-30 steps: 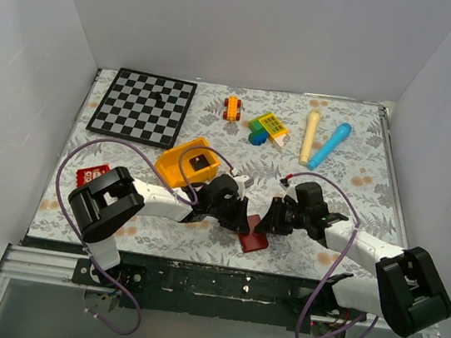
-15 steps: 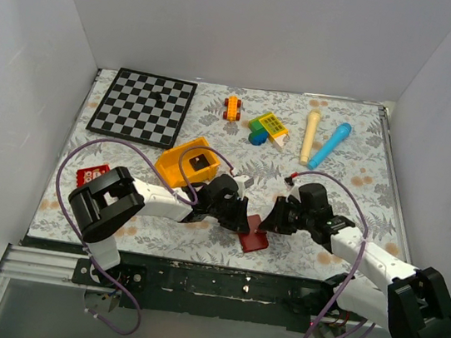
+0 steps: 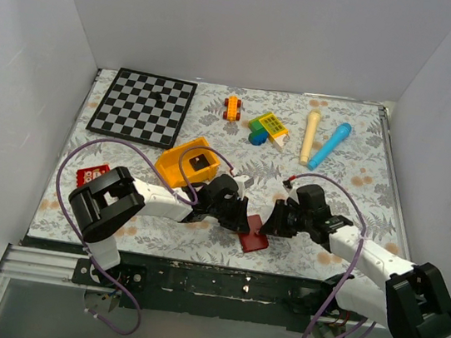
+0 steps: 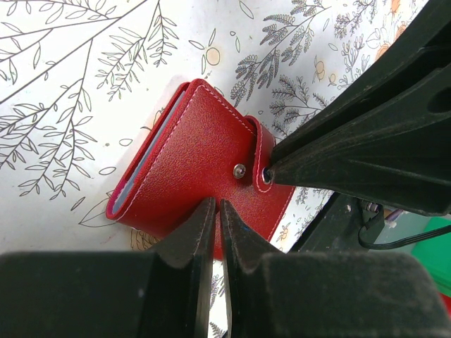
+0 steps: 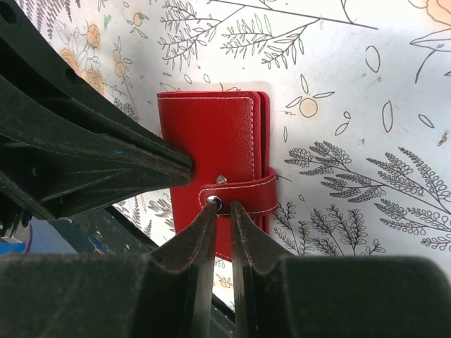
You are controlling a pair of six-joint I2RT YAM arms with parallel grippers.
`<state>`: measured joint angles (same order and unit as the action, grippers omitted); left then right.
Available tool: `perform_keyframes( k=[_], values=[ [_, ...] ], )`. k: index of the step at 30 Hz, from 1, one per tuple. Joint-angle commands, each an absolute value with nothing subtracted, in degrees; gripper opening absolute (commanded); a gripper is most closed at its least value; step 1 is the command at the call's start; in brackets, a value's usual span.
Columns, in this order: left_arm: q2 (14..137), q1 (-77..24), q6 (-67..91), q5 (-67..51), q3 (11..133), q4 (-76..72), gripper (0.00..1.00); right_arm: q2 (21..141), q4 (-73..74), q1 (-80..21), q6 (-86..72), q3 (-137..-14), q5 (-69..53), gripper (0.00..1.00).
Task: Put the credit cards into the card holder
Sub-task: Close the card holder at the center of the board.
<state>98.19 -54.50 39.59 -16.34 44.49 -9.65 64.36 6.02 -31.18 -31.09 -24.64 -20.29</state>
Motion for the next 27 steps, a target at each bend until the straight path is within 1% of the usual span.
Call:
perform_keyframes(
  k=[1,27],
  values=[
    [99.4,-54.84,39.11,-16.35,44.56,-8.88,0.08,65.48,4.75,-31.73,-30.32,-26.63,-20.65,0.21],
    [99.23,-54.84,39.2,-16.26,43.77,-9.32,0.06,69.43,3.78,-34.01,-30.59,-29.27,-19.16,0.22]
  ],
)
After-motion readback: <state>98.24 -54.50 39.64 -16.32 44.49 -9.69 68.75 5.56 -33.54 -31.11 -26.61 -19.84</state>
